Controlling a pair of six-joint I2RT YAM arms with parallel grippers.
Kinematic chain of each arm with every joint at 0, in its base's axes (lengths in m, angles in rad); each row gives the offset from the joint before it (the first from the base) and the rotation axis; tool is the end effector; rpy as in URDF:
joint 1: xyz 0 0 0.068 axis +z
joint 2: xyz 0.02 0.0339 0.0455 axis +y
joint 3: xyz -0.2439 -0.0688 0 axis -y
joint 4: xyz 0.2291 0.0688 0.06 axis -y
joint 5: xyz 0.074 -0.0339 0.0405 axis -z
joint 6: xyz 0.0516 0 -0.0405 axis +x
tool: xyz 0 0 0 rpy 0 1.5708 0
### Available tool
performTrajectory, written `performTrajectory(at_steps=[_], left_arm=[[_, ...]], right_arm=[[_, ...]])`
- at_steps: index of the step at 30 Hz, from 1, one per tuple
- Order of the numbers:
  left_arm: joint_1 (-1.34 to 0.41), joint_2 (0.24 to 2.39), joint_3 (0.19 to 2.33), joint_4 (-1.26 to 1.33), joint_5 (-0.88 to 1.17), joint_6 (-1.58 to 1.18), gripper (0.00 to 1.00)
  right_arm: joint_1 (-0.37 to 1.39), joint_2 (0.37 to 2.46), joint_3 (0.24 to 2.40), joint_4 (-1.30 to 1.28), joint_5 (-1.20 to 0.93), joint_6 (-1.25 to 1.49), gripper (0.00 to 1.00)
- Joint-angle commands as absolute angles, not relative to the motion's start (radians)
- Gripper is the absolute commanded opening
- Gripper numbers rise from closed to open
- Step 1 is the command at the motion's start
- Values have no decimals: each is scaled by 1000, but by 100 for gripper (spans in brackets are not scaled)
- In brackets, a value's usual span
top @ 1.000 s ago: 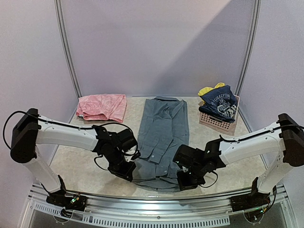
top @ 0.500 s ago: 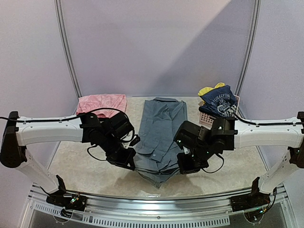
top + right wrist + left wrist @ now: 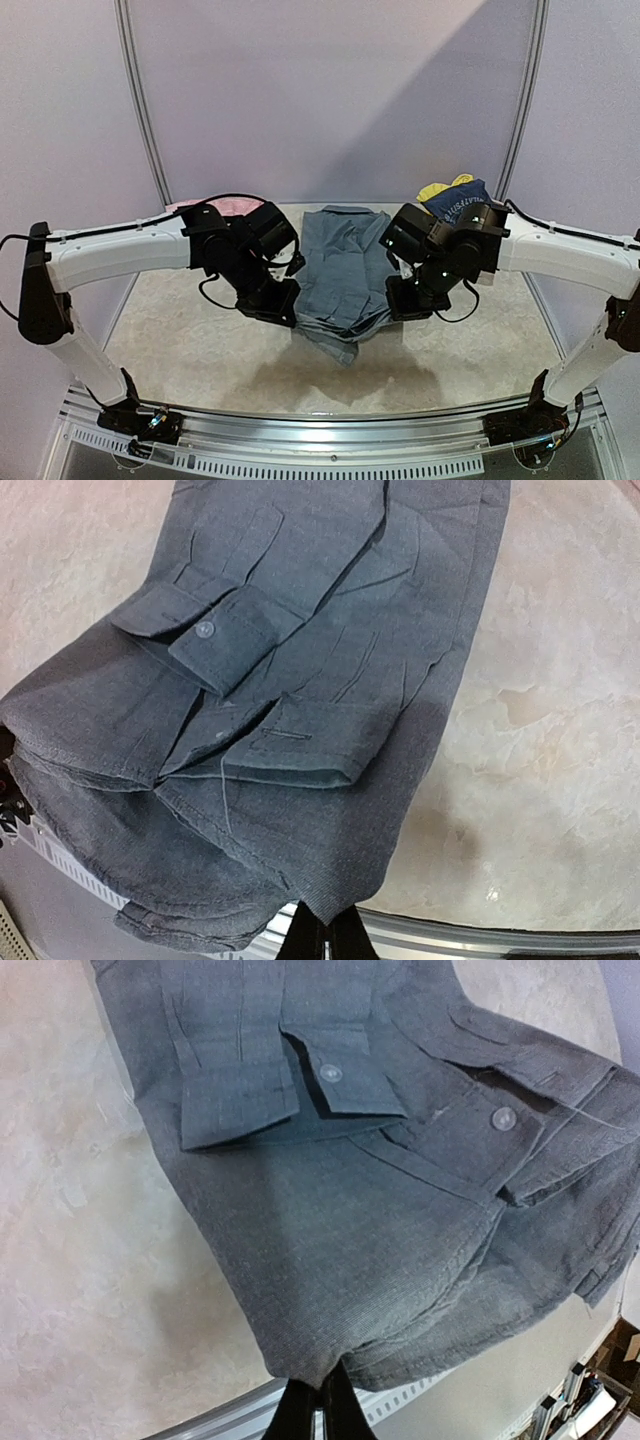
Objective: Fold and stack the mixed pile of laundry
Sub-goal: Fold the rectangle-folded shirt at the center of the board.
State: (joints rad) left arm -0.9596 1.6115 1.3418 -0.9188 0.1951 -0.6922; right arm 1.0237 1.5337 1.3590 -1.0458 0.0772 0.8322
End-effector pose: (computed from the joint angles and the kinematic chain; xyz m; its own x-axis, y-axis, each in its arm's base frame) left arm 0.1715 -0.2623 0.2384 -0.9491 0.2635 -0.1724 0.3107 0.8728 -0.3766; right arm 0.1543 0.2456 0.2587 -0.9484 -0.1398 -0.2846 -0.2027 0.9575 0.2050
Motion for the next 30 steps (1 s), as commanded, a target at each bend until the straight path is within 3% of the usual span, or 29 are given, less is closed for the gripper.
performTrajectory(at_steps=[1,14,30], left_arm=[[-896,1659,1429,-956,188,-659,0],[-718,1938,1798,-995,240,-586,0],[-571,2361,2246,-1039,277,-535,0]], right_arm=[[950,1585,1453,-1081,102,742,0],[709,1819,1765,-1113,87,533,0],[545,2215,2106,-1094,11,419,0]])
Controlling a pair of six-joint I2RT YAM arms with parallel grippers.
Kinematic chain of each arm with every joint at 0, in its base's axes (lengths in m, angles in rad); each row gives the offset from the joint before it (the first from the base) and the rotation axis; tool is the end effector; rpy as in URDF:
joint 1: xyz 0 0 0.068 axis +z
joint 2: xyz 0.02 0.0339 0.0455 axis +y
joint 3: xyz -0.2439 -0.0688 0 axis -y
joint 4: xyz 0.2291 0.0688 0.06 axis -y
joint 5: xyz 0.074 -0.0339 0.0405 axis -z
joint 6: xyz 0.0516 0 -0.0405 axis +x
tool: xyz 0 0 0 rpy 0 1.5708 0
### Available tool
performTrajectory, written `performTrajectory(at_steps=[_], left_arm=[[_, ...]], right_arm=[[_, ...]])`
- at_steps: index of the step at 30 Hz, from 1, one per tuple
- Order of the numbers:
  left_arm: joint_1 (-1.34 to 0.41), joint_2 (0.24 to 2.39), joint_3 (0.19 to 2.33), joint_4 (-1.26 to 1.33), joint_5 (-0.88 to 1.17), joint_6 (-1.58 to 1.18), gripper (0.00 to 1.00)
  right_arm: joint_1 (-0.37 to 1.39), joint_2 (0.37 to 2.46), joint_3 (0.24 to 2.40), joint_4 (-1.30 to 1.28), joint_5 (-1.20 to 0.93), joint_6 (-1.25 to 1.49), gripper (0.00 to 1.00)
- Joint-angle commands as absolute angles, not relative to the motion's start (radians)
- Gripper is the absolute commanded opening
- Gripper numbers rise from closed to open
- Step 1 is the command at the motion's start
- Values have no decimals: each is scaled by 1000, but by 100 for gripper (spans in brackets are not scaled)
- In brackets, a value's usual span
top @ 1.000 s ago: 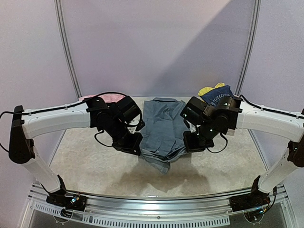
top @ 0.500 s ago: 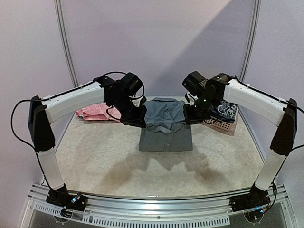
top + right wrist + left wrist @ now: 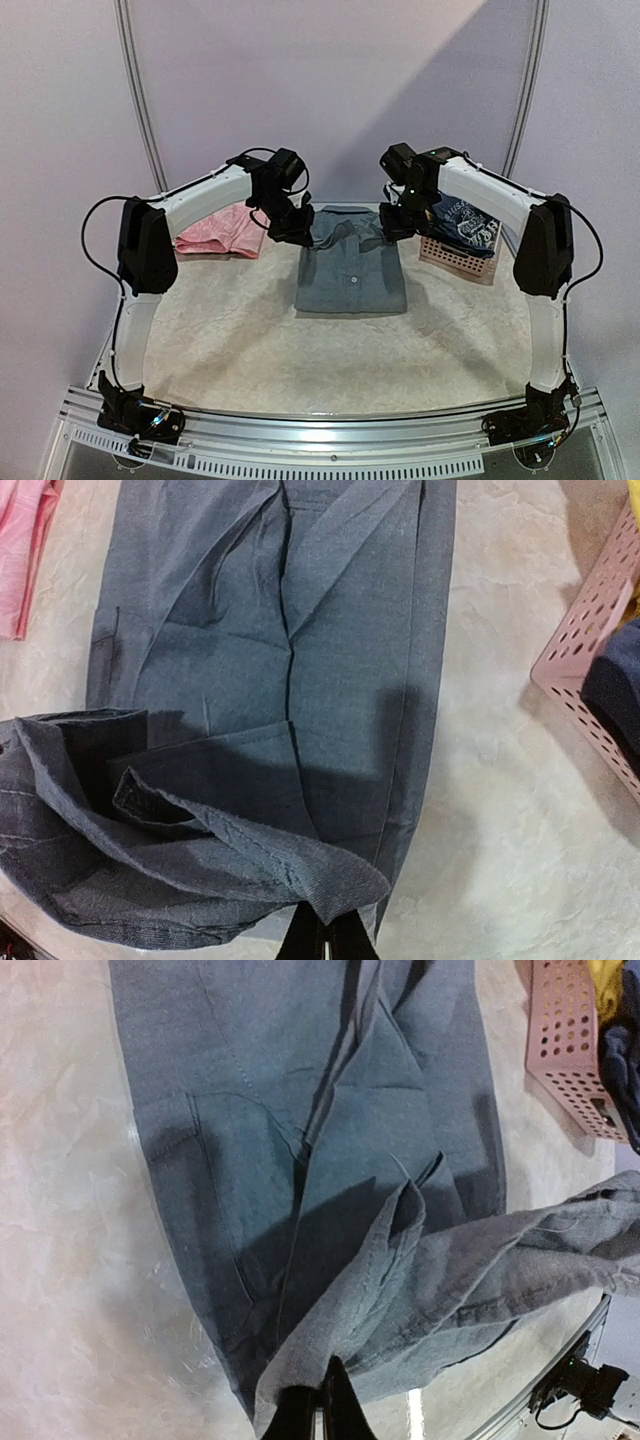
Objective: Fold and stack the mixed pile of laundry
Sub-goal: Fold the rectangle-folded shirt at the center of the board.
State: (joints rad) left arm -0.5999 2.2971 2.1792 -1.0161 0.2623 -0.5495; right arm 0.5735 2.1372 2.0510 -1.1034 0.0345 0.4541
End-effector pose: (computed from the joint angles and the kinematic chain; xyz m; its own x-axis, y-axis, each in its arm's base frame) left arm 0.3795 -0.2758 0.2163 -0.9698 0.0523 -0.2380 0.1516 0.8942 -0.4213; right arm 0.3630 0.2324 0.2428 -0.9338 -0.0813 -0.3484 -0.1356 0.9816 0.1344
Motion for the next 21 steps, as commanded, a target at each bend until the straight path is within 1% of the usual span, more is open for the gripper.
performTrajectory(at_steps=[1,10,21], left_arm=[[-566,2377,2258,-1033,276,-541,0],[-524,2507,2354,-968,338,-585,0],[-503,2562,2352,-908,350,-625,0]], right_arm=[[537,2230,2116,-1090,11,418,0],[487,2363,2200,-1073,-73,410,0],[442,2438,2232,-1003,-145,407,0]])
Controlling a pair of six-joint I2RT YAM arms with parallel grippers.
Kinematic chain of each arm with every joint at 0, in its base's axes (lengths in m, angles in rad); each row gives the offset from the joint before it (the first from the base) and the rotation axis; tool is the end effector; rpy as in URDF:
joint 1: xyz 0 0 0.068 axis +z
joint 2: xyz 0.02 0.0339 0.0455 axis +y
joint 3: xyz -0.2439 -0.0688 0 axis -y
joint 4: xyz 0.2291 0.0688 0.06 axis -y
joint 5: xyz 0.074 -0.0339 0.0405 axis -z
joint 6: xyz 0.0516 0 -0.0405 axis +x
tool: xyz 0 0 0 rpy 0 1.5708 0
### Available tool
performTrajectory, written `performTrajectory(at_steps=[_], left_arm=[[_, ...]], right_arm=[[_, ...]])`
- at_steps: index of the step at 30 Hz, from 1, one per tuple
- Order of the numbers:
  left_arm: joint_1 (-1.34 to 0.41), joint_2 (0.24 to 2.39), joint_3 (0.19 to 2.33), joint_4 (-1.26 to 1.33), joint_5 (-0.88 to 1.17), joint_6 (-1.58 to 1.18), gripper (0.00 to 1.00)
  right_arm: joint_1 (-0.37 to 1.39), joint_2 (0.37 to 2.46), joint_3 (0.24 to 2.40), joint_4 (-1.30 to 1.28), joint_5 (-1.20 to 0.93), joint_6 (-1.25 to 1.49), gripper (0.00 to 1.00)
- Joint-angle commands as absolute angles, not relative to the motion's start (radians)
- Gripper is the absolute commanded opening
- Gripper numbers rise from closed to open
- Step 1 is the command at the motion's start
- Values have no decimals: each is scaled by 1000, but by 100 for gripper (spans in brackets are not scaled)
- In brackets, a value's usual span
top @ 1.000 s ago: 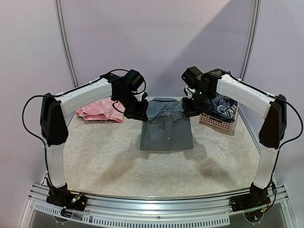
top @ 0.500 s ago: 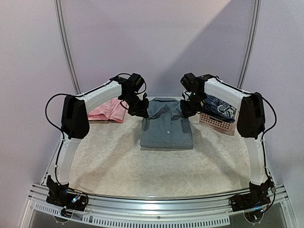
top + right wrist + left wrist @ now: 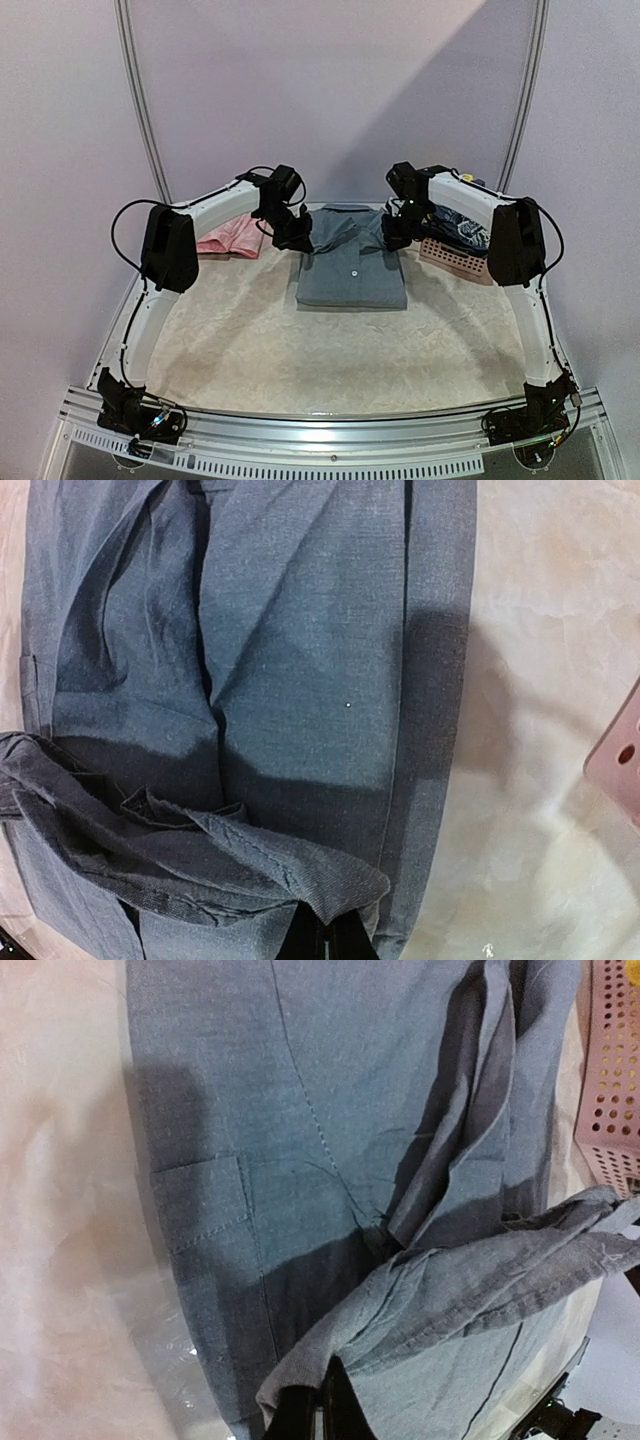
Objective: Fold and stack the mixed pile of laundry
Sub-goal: Fold the rectangle-folded shirt at the center of the board.
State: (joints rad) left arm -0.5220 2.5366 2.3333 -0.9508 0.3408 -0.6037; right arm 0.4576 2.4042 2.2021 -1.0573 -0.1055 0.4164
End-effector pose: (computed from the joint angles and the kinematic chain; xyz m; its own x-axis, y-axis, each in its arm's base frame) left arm 0.4307 -0.2676 0.1526 -0.9859 -0.0501 -0.1597 0.0334 0.8759 -0.4814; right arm 0.4241 0.2149 0.1710 -0.9704 -0.0295 -0.2397 -0.0829 0.9730 0.2156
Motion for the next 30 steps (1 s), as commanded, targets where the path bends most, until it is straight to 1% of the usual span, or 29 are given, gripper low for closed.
performTrajectory(at_steps=[1,8,12,14,18,20,25,28,30], left_arm=[[-501,2566,2352,-902,354,-630,0],[-491,2600,2348,-868,367,-680,0],[-489,2607,2344,-835,375,-728,3],[-488,2605,2343,-826,371,-742,5],[-482,2586,2344,-817,359,-759,13],[-480,2566,2342,-814,347,-761,19],[-473,2502,2337,-815,325,-755,34],[-471,2446,2325,-844,280,-732,51],[-471,2403,2304,-856,251,-705,64]], right_arm=[[440,2445,2235,-997,-148,408,0],[429,2484,2255,-946,-175,427,2],[425,2492,2257,-898,-198,450,7],[423,2494,2266,-886,-200,466,14],[417,2487,2287,-877,-207,504,25],[413,2469,2295,-871,-207,514,30],[407,2404,2299,-853,-195,525,39],[408,2350,2298,-861,-194,514,48],[407,2317,2297,-882,-189,502,53]])
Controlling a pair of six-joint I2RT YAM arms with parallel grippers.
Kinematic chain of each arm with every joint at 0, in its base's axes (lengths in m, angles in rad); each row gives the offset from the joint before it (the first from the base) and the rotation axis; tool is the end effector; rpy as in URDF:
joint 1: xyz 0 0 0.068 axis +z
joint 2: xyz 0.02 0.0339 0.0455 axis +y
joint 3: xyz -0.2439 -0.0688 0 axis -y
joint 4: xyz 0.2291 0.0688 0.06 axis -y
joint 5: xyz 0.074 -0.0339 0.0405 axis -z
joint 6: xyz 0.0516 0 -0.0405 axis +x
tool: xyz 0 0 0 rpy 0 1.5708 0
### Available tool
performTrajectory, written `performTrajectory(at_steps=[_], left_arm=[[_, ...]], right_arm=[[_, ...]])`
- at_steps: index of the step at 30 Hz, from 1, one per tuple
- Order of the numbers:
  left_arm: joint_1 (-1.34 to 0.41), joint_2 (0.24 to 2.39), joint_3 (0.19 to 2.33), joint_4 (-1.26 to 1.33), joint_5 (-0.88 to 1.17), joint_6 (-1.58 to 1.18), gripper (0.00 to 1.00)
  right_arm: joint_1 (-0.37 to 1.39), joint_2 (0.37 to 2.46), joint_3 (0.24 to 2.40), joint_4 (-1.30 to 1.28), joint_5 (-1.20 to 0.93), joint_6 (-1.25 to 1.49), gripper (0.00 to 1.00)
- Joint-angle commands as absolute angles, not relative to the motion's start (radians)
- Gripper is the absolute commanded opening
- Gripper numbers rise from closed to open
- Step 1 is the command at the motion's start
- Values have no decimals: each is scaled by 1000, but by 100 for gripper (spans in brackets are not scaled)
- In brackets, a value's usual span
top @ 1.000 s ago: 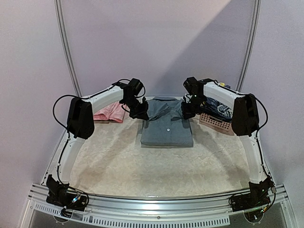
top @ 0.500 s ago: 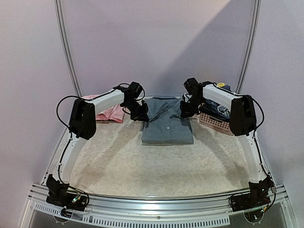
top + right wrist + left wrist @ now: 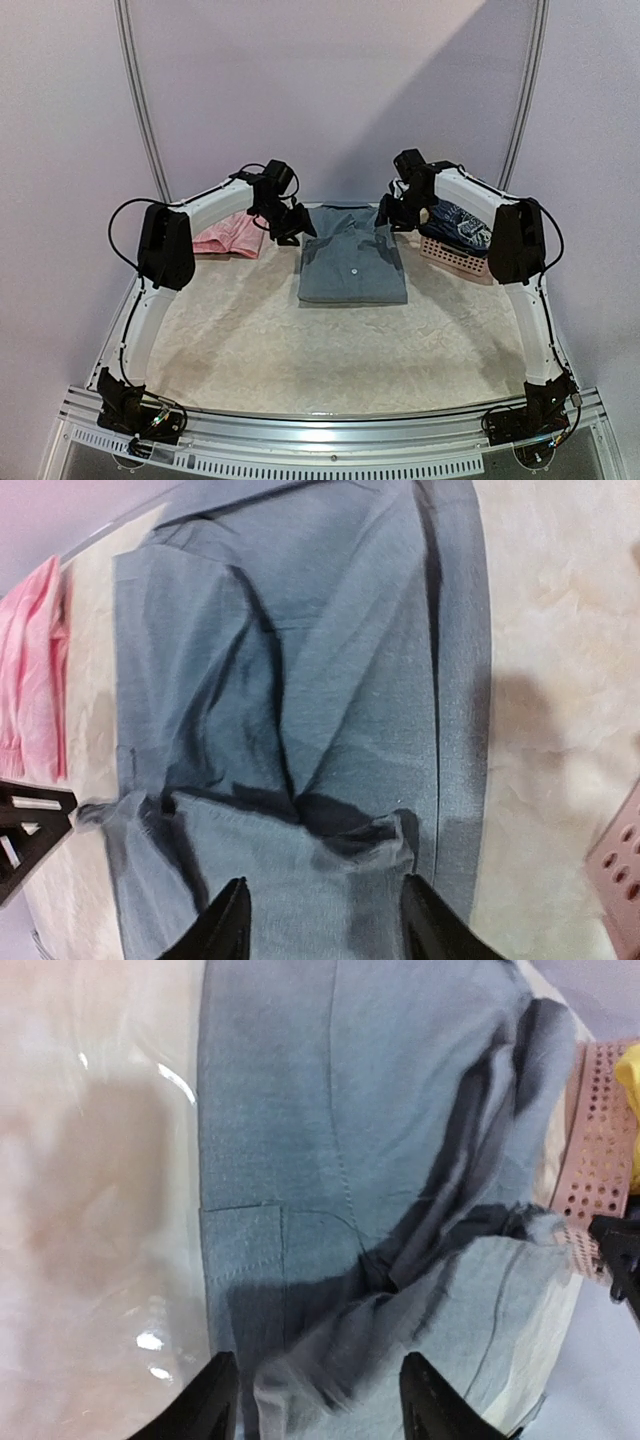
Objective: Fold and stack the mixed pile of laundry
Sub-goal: Fold the rectangle-folded shirt at the center of the board, then smooth out the 2/3-rectangle-folded shirt at the center of the board.
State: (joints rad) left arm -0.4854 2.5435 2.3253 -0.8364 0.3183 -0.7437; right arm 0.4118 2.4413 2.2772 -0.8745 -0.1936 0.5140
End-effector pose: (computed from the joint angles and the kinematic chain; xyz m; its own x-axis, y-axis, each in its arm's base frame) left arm 0.4515 -0.2564 0.1528 -0.9586 -0.2213 -0.1790 -0.0941 0.8399 -0.5345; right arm 0.4593 0.2115 0.1850 -0.9247 0.1226 -0.3603 -0.0317 0.9186 0.3938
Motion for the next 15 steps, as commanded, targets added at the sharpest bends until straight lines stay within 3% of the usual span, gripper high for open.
performTrajectory(at_steps=[1,3,6,9,12,15], left_arm=[[-471,2381,2289,-864,236,-693,71],[-472,2338,2256,-875,220,-671,77],[-488,2281,2198,-892,204,-631,78],[-517,2237,2136,-893,225,-577,69],[-563,2223,2111,-904,277,-511,61],[-616,2225,2099,-916,314,-455,57]], right_arm=[[407,2300,2292,-894,-182,496,56],[408,2261,2270,-901,-172,484,58],[413,2185,2176,-875,-192,466,58],[439,2109,2052,-821,-239,436,54],[482,2037,1925,-763,-318,413,43],[539,2006,1833,-733,-372,392,37]])
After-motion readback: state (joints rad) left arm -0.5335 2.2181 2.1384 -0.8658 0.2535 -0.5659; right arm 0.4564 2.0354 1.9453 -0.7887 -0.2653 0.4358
